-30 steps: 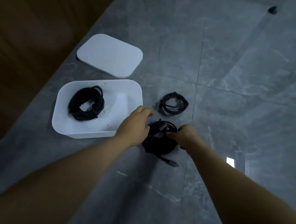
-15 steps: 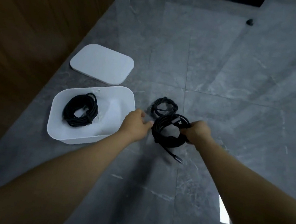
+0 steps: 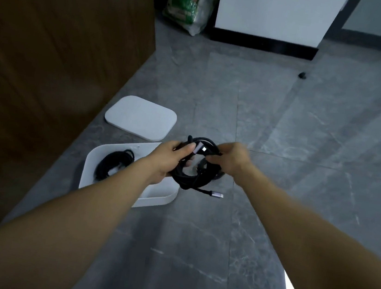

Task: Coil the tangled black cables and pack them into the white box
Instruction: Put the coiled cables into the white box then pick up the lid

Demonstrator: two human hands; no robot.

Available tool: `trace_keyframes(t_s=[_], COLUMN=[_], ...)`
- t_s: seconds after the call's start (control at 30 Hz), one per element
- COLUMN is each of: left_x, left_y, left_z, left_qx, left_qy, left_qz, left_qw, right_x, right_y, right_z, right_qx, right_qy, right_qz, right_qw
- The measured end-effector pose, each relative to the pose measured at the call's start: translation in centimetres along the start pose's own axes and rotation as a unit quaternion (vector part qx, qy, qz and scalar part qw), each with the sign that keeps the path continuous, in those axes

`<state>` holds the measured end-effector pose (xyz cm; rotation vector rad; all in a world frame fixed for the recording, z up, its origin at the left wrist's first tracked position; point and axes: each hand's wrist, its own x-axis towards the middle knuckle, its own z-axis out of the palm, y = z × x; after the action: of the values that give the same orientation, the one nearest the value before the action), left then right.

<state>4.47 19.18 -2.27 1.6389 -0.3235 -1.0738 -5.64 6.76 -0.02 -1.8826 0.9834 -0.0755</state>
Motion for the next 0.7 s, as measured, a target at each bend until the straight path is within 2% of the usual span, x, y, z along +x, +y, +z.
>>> trace_keyframes(t_s=[0.1,0.2,0.27,0.3,0.37,0.47,0.57,0.7], left_x=[-0.3,-0.5,-0.5,-0.5,-0.6,-0.3,0.0,0.5], left_y=[-0.1,0.4,0.9,1.1,1.3,0.9,0.4,0.2], left_z=[-1.6,-3.3,-4.3,-4.7,-5.1,-5.1,-5.2,-5.5], left_qx=[-0.087,-0.203,-0.275,-0.297,-0.319,-0.317,-0.317,-0.295], left_qy=[0.092,0.185,0.222,0.231,0.234,0.238,0.270,0.303], left_qz=[0.001,0.020,0.022,0.020,0.018,0.011,0.006,0.013], left_qw=[0.992,0.961,0.935,0.926,0.918,0.918,0.909,0.906], right_x=[0.0,0.1,0.2,0.1,0.0,0.2,-0.3,-0.5], right_y=[-1.9,-3.2,-3.4,-3.3,-3.4,-4.1,-4.7,-4.5], right_z=[1.7,2.9,3.9,4.6,6.0,7.0,7.4,8.1], right_qx=[0.054,0.015,0.022,0.062,0.188,0.350,0.405,0.406], right_qy=[0.010,0.069,0.085,0.056,-0.009,-0.043,-0.031,-0.016], right_qz=[-0.016,-0.022,0.034,0.080,0.147,0.131,0.091,0.072], right_qw=[0.998,0.997,0.996,0.993,0.971,0.927,0.909,0.911])
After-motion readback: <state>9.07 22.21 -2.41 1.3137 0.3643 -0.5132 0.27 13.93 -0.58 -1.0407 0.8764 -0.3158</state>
